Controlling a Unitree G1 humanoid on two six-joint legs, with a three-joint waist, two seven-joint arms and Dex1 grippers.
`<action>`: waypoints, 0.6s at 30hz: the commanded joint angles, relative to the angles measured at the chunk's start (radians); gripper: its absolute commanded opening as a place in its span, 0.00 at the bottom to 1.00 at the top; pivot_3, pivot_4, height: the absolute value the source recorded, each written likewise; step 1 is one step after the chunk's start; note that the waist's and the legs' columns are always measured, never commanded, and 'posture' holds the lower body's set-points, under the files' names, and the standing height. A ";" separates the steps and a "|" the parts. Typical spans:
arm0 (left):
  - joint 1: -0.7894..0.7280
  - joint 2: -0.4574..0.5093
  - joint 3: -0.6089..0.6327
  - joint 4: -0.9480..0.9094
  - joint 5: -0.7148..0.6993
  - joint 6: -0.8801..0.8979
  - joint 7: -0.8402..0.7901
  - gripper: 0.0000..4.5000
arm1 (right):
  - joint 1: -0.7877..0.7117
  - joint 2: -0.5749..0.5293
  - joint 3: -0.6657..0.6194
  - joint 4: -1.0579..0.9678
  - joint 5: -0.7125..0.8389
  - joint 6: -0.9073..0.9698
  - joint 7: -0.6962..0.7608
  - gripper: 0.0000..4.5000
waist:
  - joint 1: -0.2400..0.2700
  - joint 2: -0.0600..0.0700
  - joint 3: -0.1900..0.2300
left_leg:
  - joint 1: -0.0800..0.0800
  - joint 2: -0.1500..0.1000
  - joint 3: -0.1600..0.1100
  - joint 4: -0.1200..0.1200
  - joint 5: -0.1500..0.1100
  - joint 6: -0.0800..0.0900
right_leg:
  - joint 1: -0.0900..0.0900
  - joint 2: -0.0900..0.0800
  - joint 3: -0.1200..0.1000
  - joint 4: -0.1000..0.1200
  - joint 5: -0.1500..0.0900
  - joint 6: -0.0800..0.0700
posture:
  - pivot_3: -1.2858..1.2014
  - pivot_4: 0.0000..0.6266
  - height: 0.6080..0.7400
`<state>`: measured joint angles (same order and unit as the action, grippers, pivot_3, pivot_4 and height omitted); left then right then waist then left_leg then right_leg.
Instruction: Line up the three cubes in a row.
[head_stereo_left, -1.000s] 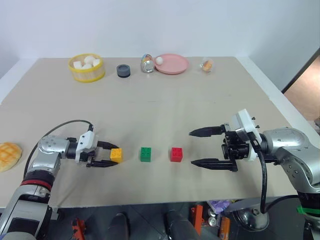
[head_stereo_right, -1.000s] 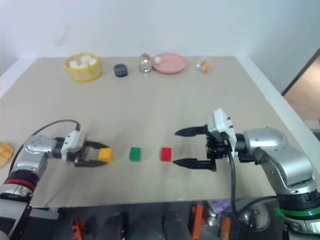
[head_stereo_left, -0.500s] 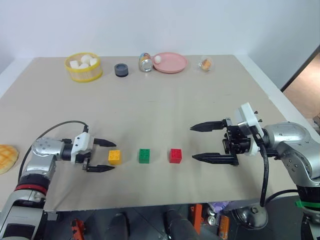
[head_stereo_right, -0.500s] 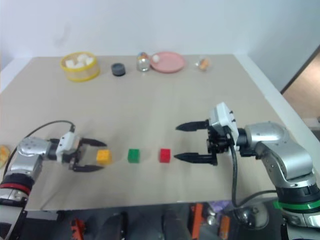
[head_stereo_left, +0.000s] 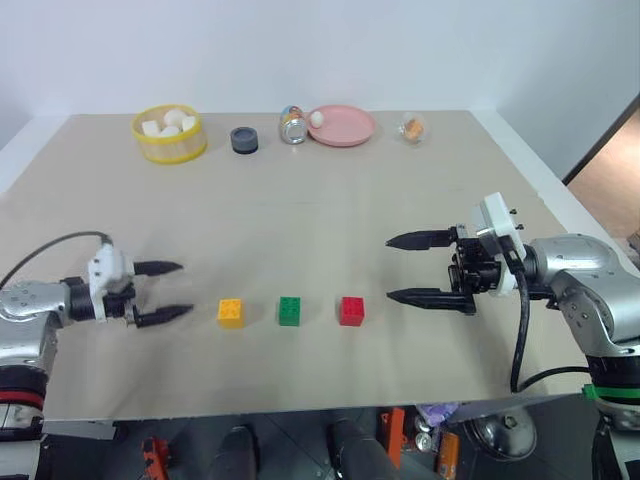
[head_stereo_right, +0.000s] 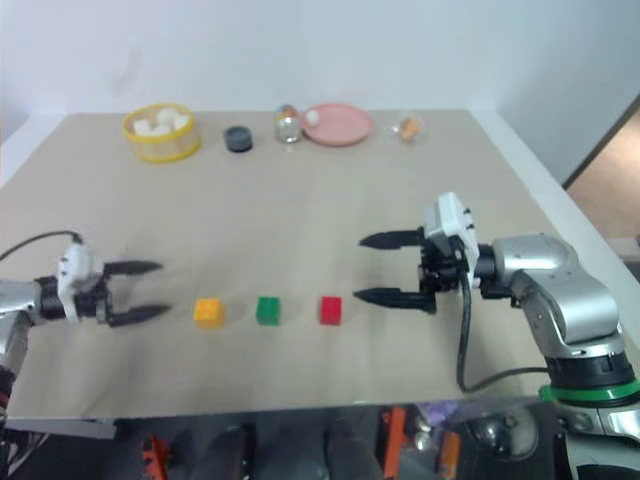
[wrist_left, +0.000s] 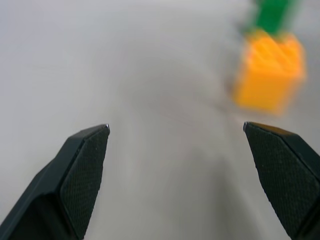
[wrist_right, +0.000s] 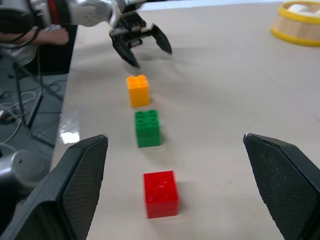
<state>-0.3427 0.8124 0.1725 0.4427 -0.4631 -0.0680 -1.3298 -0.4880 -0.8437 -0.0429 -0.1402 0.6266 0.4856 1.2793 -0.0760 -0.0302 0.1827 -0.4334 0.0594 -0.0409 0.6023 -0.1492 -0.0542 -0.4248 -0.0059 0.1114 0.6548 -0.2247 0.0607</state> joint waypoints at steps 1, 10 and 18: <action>0.125 0.022 0.129 -0.287 -0.186 0.258 0.100 0.99 | -0.031 -0.026 -0.035 0.093 -0.029 -0.028 0.020 1.00 | 0.000 0.000 0.000 | 0.000 0.000 0.000 0.000 0.000 0.000 | 0.000 0.000 0.000 0.000 0.000 0.000 | 0.52 0.24 1.00; 0.075 -0.207 0.251 -0.573 -0.193 0.398 0.712 0.99 | -0.129 0.074 -0.029 0.413 -0.229 -0.212 -0.182 1.00 | 0.002 0.000 0.000 | 0.003 0.001 0.002 0.001 -0.001 -0.003 | 0.003 0.000 0.000 0.000 0.000 0.001 | 0.52 0.24 1.00; 0.092 -0.398 0.228 -0.744 -0.121 0.494 1.082 0.99 | -0.048 0.212 -0.109 0.422 -0.285 -0.259 -0.468 1.00 | 0.001 -0.001 0.000 | 0.001 -0.001 0.002 0.001 -0.001 -0.003 | 0.004 0.000 0.002 -0.001 0.003 0.008 | 0.52 0.24 1.00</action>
<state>-0.2612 0.4187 0.3836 -0.2349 -0.5911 0.4160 -0.3014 -0.5392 -0.6336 -0.0863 0.3140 0.3382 0.2514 0.8790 -0.0745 -0.0307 0.1830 -0.4321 0.0588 -0.0387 0.6035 -0.1497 -0.0574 -0.4212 -0.0055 0.1139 0.6537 -0.2218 0.0691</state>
